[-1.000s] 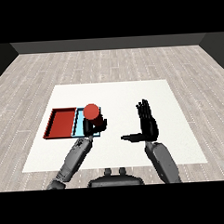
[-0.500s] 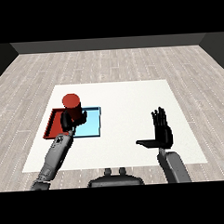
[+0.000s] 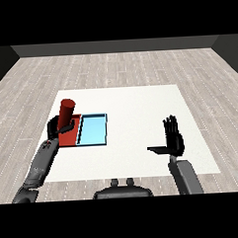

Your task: Pick the red can and put it in the red box

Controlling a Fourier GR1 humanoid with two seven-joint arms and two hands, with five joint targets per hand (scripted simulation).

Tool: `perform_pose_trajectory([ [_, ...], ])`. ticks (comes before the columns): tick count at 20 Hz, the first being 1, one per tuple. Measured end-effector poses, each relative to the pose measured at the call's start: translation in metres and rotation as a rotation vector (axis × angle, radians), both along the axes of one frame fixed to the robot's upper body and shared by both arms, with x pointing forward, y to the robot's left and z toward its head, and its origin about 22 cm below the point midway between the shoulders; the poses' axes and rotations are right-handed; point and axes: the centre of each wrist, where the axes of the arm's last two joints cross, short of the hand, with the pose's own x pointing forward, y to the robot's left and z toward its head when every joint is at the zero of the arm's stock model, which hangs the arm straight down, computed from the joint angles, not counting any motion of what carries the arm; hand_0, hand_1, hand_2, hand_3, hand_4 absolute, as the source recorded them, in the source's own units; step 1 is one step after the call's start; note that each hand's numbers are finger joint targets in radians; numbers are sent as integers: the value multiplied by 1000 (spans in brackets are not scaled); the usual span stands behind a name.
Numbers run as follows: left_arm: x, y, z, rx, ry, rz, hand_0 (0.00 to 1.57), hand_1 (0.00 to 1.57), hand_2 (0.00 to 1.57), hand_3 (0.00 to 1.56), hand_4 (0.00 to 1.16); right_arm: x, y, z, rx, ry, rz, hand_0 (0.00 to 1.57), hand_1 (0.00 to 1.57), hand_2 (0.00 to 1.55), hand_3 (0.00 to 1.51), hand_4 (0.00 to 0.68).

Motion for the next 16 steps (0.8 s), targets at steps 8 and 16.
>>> perform_pose_trajectory([
  [8,-9,51,-41,120,347,176,0,0,0,0,719,13,-3,-11,-3,2,-22,0,0,0,0,0],
  [16,-20,50,-76,118,560,145,0,0,0,0,197,34,3,-20,-11,6,-26,0,0,0,0,0],
])
